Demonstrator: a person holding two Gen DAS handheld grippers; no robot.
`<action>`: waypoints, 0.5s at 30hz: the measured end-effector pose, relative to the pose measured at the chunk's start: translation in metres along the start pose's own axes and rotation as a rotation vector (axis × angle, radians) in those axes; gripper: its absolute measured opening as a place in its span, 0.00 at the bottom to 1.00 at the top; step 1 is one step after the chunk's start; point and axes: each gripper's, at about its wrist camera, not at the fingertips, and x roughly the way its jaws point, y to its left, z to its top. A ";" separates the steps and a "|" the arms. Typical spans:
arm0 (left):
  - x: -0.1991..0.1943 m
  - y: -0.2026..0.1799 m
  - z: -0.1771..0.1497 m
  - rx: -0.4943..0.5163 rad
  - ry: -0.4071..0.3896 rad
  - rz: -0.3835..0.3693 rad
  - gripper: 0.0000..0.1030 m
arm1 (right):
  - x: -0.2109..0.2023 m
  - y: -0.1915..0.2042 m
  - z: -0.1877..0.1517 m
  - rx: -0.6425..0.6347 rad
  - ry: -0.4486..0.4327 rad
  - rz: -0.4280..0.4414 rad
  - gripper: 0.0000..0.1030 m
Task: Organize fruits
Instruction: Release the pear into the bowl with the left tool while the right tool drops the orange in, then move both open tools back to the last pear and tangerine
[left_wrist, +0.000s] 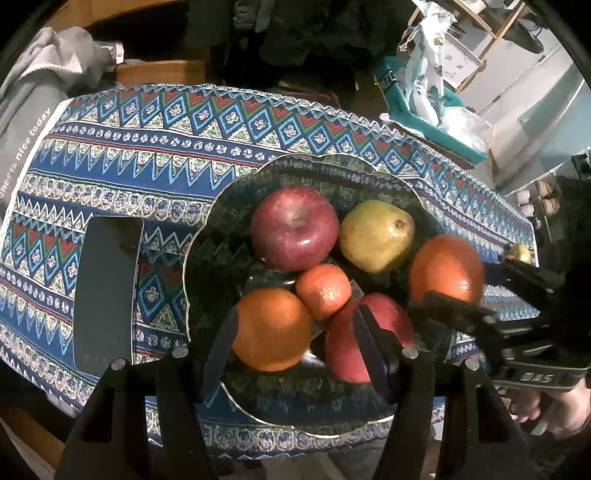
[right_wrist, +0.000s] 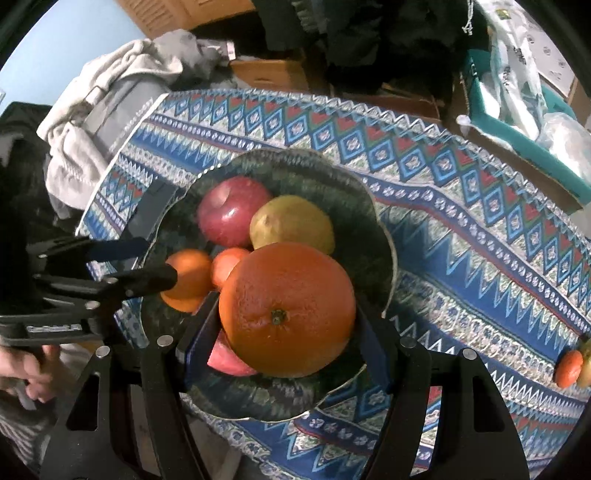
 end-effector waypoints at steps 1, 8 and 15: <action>-0.002 -0.001 -0.001 0.004 -0.003 -0.007 0.64 | 0.000 -0.001 -0.001 0.009 -0.008 0.004 0.69; -0.015 -0.014 -0.005 0.054 -0.039 0.018 0.64 | -0.029 -0.008 0.009 0.046 -0.082 0.023 0.70; -0.024 -0.029 -0.003 0.067 -0.065 0.001 0.69 | -0.064 -0.004 0.011 -0.011 -0.151 -0.097 0.70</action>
